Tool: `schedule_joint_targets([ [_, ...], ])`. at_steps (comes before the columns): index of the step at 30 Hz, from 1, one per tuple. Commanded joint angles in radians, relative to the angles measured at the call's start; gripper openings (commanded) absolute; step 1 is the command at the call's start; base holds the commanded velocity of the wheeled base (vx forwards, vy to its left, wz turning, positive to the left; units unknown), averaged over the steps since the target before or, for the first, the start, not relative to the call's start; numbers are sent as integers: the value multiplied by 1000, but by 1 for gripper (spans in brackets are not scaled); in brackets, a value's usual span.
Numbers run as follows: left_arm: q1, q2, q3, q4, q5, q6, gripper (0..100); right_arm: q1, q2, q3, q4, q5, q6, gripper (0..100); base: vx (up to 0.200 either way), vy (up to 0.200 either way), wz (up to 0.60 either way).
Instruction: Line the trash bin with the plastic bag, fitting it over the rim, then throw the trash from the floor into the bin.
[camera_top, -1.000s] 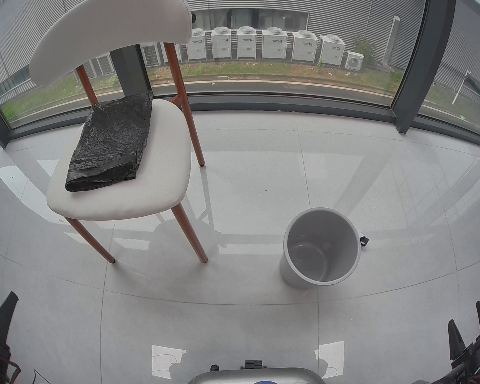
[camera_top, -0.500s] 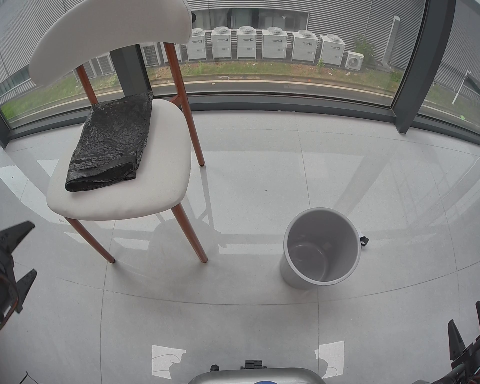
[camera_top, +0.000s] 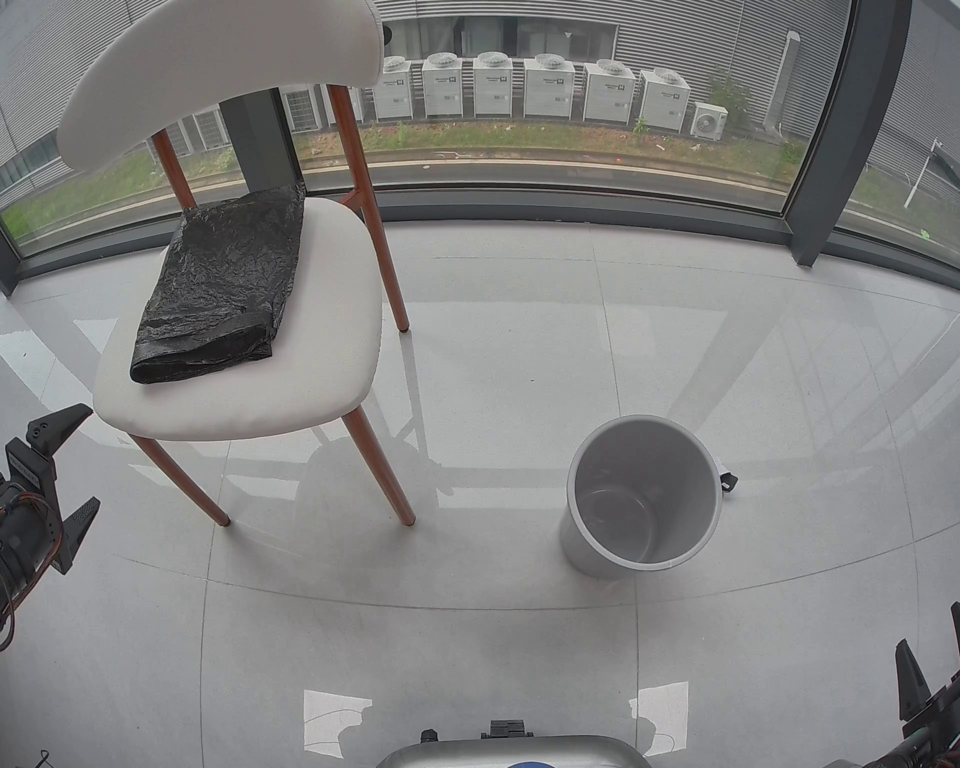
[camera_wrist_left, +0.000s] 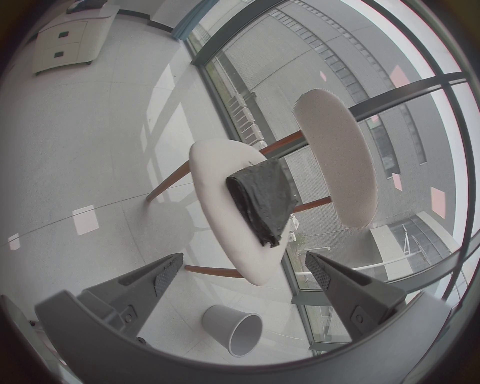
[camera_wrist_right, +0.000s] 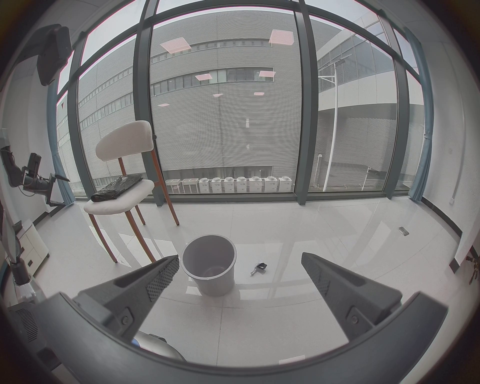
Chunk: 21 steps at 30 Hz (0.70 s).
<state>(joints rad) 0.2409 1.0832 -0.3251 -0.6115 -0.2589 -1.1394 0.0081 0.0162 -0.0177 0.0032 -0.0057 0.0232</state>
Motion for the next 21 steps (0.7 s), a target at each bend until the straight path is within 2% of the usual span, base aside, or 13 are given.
schedule_joint_targets([
  [1,44,144,-3,-24,-13,-3,100,4,8,18,0,0,0,100,0,0,0],
  [6,46,221,-29,-37,-14,-2,100,7,19,18,0,0,0,100,0,0,0],
  [13,49,282,-3,-195,-10,7,100,12,30,18,0,0,-2,100,0,0,0],
  [21,49,294,-3,-205,-10,7,100,15,39,18,0,0,-2,100,0,0,0],
])
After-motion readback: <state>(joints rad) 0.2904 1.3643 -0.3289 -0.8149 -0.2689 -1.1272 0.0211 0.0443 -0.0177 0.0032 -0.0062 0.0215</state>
